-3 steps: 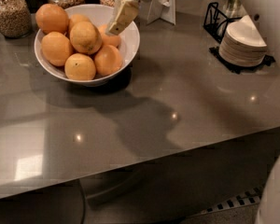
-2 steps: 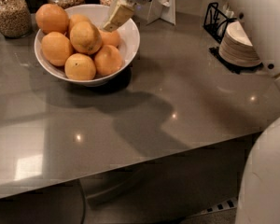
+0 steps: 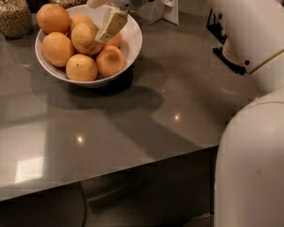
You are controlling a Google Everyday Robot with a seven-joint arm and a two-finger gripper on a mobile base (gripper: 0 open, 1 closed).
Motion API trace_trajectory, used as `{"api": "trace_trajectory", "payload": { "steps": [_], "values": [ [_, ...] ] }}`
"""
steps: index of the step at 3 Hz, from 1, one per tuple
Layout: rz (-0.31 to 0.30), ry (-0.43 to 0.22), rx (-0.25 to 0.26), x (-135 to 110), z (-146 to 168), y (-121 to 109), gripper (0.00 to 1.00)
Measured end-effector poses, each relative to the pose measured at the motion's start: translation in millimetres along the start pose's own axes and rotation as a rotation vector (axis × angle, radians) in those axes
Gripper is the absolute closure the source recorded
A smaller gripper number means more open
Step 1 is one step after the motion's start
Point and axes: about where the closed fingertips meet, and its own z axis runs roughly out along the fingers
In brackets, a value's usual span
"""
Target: Pick orange from white bowl
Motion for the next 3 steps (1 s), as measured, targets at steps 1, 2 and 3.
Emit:
{"api": "trace_trajectory", "payload": {
  "steps": [1,2,3],
  "values": [
    [-0.013,-0.011,-0.057,-2.5,16.9,4.8,0.34],
    [-0.027,-0.018,-0.093,-3.0,28.3,5.9,0.35],
    [-0.043,-0.023,-0.115,-2.3,36.8,4.6,0.35]
  ]
}}
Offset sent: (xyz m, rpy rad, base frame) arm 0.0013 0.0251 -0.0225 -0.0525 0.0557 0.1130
